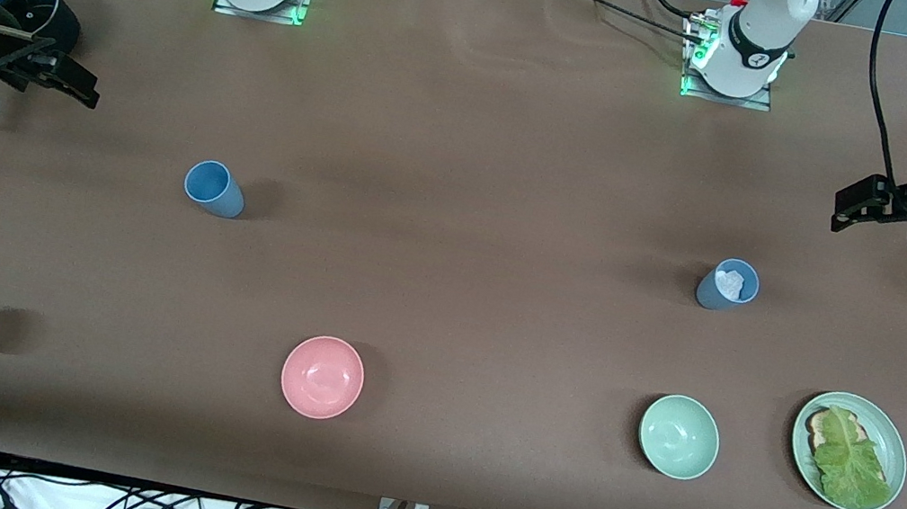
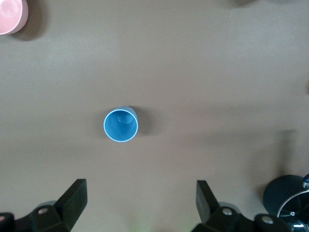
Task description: Stack blue cups with both arms
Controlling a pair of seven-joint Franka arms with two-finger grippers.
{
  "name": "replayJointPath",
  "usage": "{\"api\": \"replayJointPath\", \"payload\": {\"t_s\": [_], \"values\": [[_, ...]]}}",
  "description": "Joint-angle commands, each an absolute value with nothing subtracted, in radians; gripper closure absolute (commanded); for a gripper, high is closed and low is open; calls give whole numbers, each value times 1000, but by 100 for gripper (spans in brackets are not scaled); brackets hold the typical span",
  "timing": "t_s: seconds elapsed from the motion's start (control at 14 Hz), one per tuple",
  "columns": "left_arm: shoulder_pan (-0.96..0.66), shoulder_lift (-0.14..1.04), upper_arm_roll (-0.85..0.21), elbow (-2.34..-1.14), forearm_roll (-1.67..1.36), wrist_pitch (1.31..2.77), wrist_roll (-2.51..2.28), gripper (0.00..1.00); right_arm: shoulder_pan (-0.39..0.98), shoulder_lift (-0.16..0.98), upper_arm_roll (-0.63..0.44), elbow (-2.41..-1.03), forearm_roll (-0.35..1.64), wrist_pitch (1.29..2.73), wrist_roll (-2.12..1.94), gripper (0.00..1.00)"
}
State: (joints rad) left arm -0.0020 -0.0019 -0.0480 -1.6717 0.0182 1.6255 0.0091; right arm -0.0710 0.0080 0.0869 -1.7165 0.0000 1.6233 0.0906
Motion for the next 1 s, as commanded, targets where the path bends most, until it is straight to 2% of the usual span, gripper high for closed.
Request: {"api": "replayJointPath", "payload": {"t_s": [0.0, 0.93], "values": [[-2, 8, -45, -1663, 37, 1626, 23, 0, -78, 17, 95, -1698, -6, 1606, 103, 0], [-6, 9, -48, -1661, 37, 1601, 20, 0, -77, 18, 95, -1700, -6, 1606, 91, 0]]}}
